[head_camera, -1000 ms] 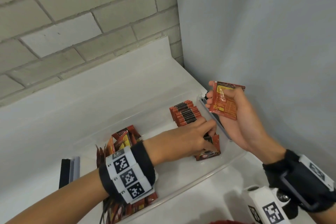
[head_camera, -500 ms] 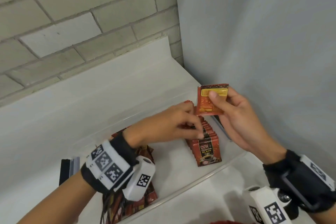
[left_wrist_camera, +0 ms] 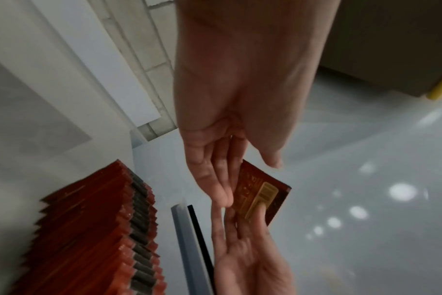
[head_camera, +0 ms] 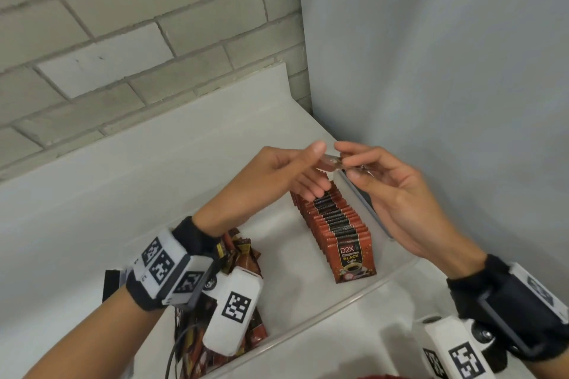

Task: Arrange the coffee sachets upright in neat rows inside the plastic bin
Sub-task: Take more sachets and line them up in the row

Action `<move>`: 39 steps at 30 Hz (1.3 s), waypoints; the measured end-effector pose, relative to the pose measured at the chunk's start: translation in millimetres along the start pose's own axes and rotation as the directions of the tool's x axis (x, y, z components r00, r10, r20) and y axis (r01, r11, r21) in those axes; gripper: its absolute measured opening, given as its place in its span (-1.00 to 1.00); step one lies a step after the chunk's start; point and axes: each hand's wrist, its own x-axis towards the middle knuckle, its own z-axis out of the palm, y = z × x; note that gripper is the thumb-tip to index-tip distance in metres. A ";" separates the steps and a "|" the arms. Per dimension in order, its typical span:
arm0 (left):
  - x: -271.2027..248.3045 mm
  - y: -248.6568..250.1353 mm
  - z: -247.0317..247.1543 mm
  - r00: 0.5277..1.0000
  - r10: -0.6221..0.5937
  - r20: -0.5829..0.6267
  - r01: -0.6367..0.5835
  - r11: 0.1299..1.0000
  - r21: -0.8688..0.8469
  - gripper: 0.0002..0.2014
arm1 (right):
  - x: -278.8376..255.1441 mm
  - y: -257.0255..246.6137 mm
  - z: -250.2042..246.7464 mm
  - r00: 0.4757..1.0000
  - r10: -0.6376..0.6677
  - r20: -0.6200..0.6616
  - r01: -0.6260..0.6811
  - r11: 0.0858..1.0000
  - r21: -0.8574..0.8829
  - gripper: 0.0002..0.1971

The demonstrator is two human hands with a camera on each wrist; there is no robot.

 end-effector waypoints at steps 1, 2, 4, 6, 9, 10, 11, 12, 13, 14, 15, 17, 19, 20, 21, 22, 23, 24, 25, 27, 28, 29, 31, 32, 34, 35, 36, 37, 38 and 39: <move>-0.1 1.4 -1.0 1.000 -0.006 0.002 0.006 0.999 -0.034 -0.60 | 0.3 0.8 -0.1 1.000 0.000 0.006 0.000 1.000 0.001 -0.80; 0.1 2.1 -1.9 1.000 -0.017 0.011 0.018 0.997 -0.070 -0.64 | 0.5 1.2 -0.2 1.000 0.001 0.010 -0.001 1.000 -0.001 -0.79; 1.1 1.8 -3.3 0.999 -0.050 0.018 0.052 0.987 -0.149 -0.69 | 0.8 2.0 -0.7 1.000 0.003 0.022 -0.003 1.000 -0.020 -0.77; 1.9 1.6 -4.0 0.997 -0.075 0.005 0.075 0.978 -0.193 -0.76 | 0.1 2.2 -1.7 1.000 0.010 0.026 -0.008 0.999 -0.052 -0.73; 0.3 1.3 -5.2 0.997 -0.077 -0.009 0.074 0.983 -0.170 -0.81 | -0.3 2.1 -3.1 0.998 0.050 0.039 -0.050 0.999 0.002 -0.56; -0.7 1.1 -5.6 0.997 -0.072 -0.010 0.070 0.989 -0.132 -0.81 | 0.3 1.3 -2.9 0.997 0.063 0.040 -0.066 0.996 0.057 -0.56; -1.7 0.8 -5.8 0.998 -0.064 -0.008 0.064 0.994 -0.085 -0.80 | 1.2 -0.3 -1.7 0.996 0.081 0.023 -0.083 0.991 0.104 -0.59; -2.8 0.6 -6.2 0.998 -0.058 -0.005 0.058 0.997 -0.042 -0.80 | 2.0 -2.6 0.0 0.994 0.112 -0.008 -0.110 0.986 0.124 -0.63; -4.1 0.4 -6.2 0.999 -0.052 -0.001 0.052 0.999 -0.008 -0.79 | 2.4 -4.8 1.9 0.988 0.149 -0.049 -0.144 0.984 0.103 -0.64; -5.2 -0.2 -6.2 0.999 -0.047 0.005 0.047 0.999 0.016 -0.79 | 2.2 -7.3 3.5 0.980 0.179 -0.091 -0.176 0.984 0.044 -0.63; -6.7 -0.4 -5.9 0.999 -0.042 0.016 0.041 0.998 0.037 -0.79 | 1.7 -9.6 4.7 0.974 0.191 -0.122 -0.197 0.980 -0.037 -0.62; -9.5 -0.3 -5.4 0.998 -0.032 0.045 0.028 0.996 0.083 -0.78 | 0.1 -14.2 5.2 0.973 0.184 -0.141 -0.209 0.960 -0.187 -0.68; -10.2 0.3 -4.3 0.999 -0.013 0.050 0.008 0.994 0.110 -0.75 | -1.3 -18.1 3.6 0.977 0.162 -0.142 -0.197 0.937 -0.287 -0.77; -10.1 1.0 -4.1 1.000 0.003 0.030 -0.006 0.994 0.113 -0.76 | -1.8 -19.8 2.4 0.979 0.154 -0.131 -0.189 0.929 -0.318 -0.82; -9.8 2.1 -3.9 1.000 0.022 0.005 -0.023 0.993 0.112 -0.79 | -2.6 -20.9 0.6 0.982 0.149 -0.113 -0.179 0.920 -0.347 -0.86; -9.6 2.9 -4.4 0.999 0.037 -0.010 -0.036 0.993 0.111 -0.84 | -3.7 -21.7 -1.0 0.984 0.152 -0.091 -0.176 0.912 -0.371 -0.90; -9.5 3.8 -4.6 0.999 0.040 -0.003 -0.039 0.993 0.114 -0.88 | -5.3 -22.3 -3.0 0.984 0.165 -0.069 -0.179 0.901 -0.396 -0.91; -9.6 3.9 -4.7 0.999 0.029 0.021 -0.031 0.992 0.125 -0.90 | -7.6 -23.0 -4.7 0.982 0.184 -0.046 -0.186 0.889 -0.419 -0.90; -10.0 3.3 -3.9 0.998 0.010 0.057 -0.019 0.989 0.145 -0.89 | -10.2 -23.6 -6.4 0.981 0.192 -0.018 -0.180 0.877 -0.445 -0.87; -10.2 -1.3 0.8 0.992 -0.028 0.119 0.003 0.978 0.210 -0.86 | -14.4 -24.7 -9.1 0.988 0.147 0.039 -0.107 0.855 -0.508 -0.81; -9.8 -4.6 4.7 0.989 -0.044 0.143 0.007 0.969 0.246 -0.85 | -17.0 -26.4 -9.2 0.992 0.116 0.054 -0.069 0.845 -0.530 -0.83; -9.0 -8.4 9.3 0.984 -0.058 0.166 0.009 0.961 0.277 -0.86 | -19.7 -29.6 -8.7 0.993 0.098 0.070 -0.044 0.836 -0.547 -0.88; -7.2 -14.8 17.3 0.974 -0.084 0.210 0.012 0.946 0.323 -0.88 | -26.6 -36.1 -6.1 0.982 0.119 0.146 -0.002 0.784 -0.621 -0.89; -6.1 -17.8 19.6 0.970 -0.094 0.225 0.013 0.941 0.338 -0.90 | -30.0 -37.6 -3.5 0.965 0.168 0.199 0.016 0.725 -0.689 -0.84; -3.8 -22.4 22.3 0.965 -0.098 0.242 0.004 0.932 0.362 -0.92 | -35.3 -35.7 2.3 0.891 0.340 0.300 0.086 0.522 -0.848 -0.73; -2.8 -24.0 23.3 0.963 -0.093 0.254 -0.010 0.925 0.379 -0.91 | -36.6 -31.9 5.4 0.841 0.434 0.324 0.128 0.422 -0.897 -0.65; -1.7 -25.9 23.9 0.957 -0.088 0.275 -0.032 0.914 0.404 -0.90 | -36.9 -27.3 8.9 0.792 0.521 0.319 0.143 0.348 -0.926 -0.60; -1.3 -27.7 24.6 0.949 -0.084 0.303 -0.059 0.898 0.435 -0.89 | -36.6 -23.7 12.6 0.750 0.593 0.292 0.134 0.295 -0.946 -0.58; -1.2 -28.9 25.0 0.941 -0.082 0.329 -0.087 0.879 0.469 -0.87 | -36.1 -21.0 15.6 0.720 0.643 0.260 0.127 0.246 -0.961 -0.57; -1.1 -29.6 25.0 0.933 -0.080 0.351 -0.113 0.860 0.498 -0.85 | -34.9 -19.5 18.6 0.697 0.681 0.226 0.121 0.199 -0.973 -0.56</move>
